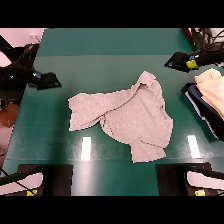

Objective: Fold the shirts.

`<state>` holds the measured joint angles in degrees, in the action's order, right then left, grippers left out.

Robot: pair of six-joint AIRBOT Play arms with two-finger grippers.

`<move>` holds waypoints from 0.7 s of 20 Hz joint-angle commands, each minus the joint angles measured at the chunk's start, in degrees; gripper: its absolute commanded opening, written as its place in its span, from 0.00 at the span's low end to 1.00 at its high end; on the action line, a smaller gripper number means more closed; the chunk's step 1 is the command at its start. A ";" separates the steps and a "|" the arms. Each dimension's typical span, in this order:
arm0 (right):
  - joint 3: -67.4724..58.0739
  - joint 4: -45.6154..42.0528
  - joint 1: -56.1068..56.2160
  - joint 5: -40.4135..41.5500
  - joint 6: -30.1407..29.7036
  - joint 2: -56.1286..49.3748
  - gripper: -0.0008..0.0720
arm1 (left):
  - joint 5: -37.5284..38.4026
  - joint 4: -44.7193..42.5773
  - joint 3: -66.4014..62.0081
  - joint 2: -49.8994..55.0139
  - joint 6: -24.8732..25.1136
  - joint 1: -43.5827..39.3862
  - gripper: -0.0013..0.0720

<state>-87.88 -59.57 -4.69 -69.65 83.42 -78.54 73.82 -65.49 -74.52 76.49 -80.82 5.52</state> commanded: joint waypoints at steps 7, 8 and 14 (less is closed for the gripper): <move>0.02 -0.13 0.31 -0.98 -0.59 4.98 0.59 | -0.96 9.44 30.25 -5.03 6.40 3.69 0.60; 0.02 -0.15 0.92 -0.96 -0.59 4.98 0.59 | -1.25 10.91 32.28 -5.07 7.02 3.52 0.60; 0.02 0.04 1.46 -1.55 -0.57 5.01 0.59 | -6.60 16.55 38.40 -5.07 9.27 3.52 0.60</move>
<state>-87.88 -59.61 -3.42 -70.70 82.81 -73.65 70.02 -51.35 -38.87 71.59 -72.40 8.99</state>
